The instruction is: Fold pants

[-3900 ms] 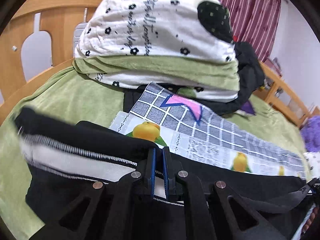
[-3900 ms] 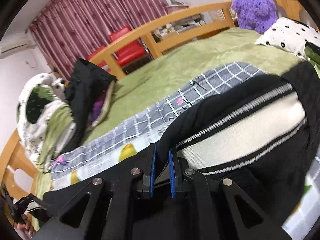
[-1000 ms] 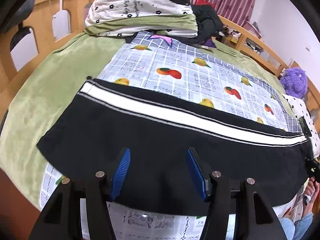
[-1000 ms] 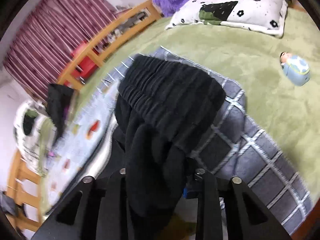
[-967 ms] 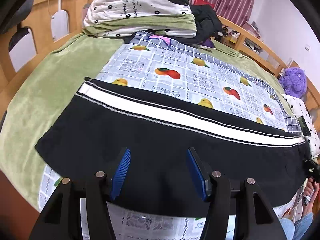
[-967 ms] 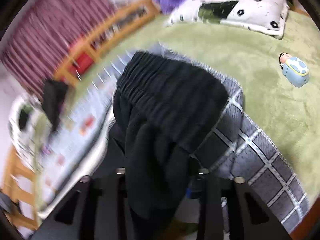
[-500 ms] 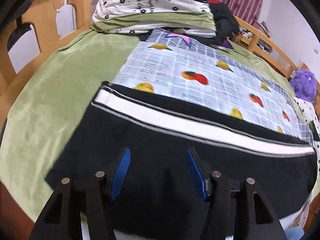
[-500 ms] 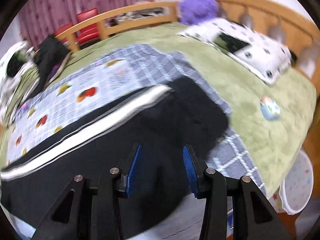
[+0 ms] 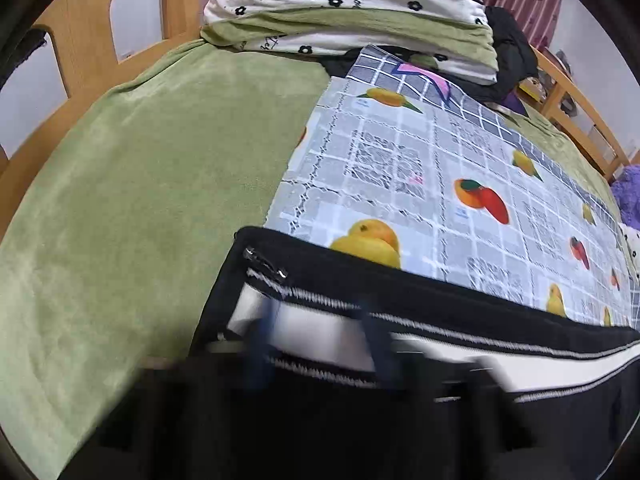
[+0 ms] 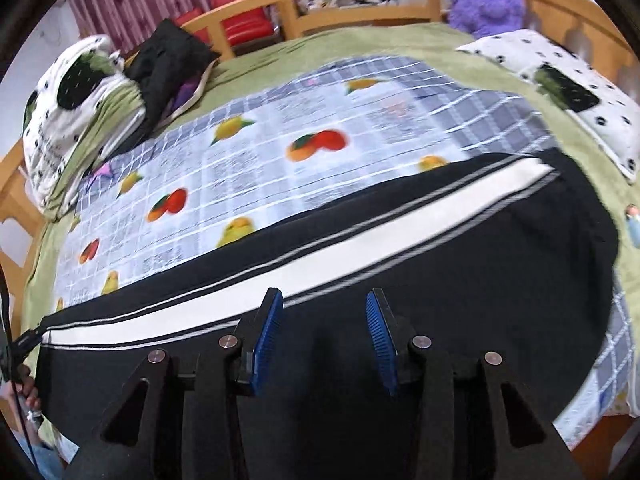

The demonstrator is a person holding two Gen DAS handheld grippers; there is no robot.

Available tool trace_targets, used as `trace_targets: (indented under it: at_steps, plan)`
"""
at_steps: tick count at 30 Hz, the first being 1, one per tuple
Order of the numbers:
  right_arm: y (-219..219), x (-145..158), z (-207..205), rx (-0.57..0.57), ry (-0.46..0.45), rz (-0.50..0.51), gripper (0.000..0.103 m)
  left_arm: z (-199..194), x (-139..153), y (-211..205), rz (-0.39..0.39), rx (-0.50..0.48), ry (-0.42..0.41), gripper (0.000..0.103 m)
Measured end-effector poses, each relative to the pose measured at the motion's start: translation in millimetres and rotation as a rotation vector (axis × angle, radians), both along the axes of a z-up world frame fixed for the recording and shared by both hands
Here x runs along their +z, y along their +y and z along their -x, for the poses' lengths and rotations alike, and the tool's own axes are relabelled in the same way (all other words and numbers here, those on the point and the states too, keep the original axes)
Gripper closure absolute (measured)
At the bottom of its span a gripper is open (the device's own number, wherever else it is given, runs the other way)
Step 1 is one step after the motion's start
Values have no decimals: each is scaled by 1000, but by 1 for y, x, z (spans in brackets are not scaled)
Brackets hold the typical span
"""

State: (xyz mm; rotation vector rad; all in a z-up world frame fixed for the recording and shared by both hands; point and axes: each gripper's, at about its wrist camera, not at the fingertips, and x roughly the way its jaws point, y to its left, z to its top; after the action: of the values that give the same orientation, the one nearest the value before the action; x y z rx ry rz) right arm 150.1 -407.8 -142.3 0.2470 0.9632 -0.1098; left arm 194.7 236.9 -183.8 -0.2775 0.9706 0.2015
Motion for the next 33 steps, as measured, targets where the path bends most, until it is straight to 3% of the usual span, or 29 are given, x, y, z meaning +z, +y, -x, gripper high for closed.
trace_targets:
  at_steps: [2, 3, 5, 7, 9, 11, 13, 14, 16, 18, 25, 26, 27, 28, 33]
  plan:
    - [14, -6, -10, 17, 17, 14, 60, -8, -3, 4, 72, -26, -4, 101]
    - [22, -10, -15, 27, 28, 27, 60, -8, 0, 5, 66, -21, -27, 101]
    - [32, -15, -21, 44, 41, 45, 60, -6, 18, 4, -24, -5, -106, 102]
    - [40, -17, -24, 64, 39, 61, 60, 0, 38, 19, -26, 44, -164, 102]
    - [45, -18, -25, 84, 34, 72, 60, 3, 42, 33, 46, 45, -180, 101]
    - [49, -20, -25, 101, 28, 75, 60, 8, 39, 36, 122, -39, -170, 101]
    - [49, -22, -24, 104, 24, 65, 60, 11, 33, 30, 121, -80, -137, 99]
    - [49, -24, -25, 102, 25, 55, 60, 14, 30, 25, 104, -97, -117, 95]
    - [48, -28, -25, 95, 35, 39, 60, 19, 25, 24, 86, -94, -102, 57]
    - [47, -32, -24, 95, 42, 31, 60, 24, 21, 28, 86, -73, -135, 47]
    - [47, -41, -21, 94, 50, 19, 60, 5, -5, 38, 155, -51, -54, 51]
    - [48, -42, -22, 95, 55, 18, 60, 0, -7, 35, 139, -46, -52, 59]
    - [49, -43, -23, 96, 57, 19, 60, -4, -7, 30, 89, -47, -48, 84]
    - [50, -44, -24, 98, 60, 22, 60, -4, -5, 27, 79, -61, -52, 84]
    - [54, -38, -23, 111, 22, 40, 60, 17, 38, 53, 190, 21, -262, 86]
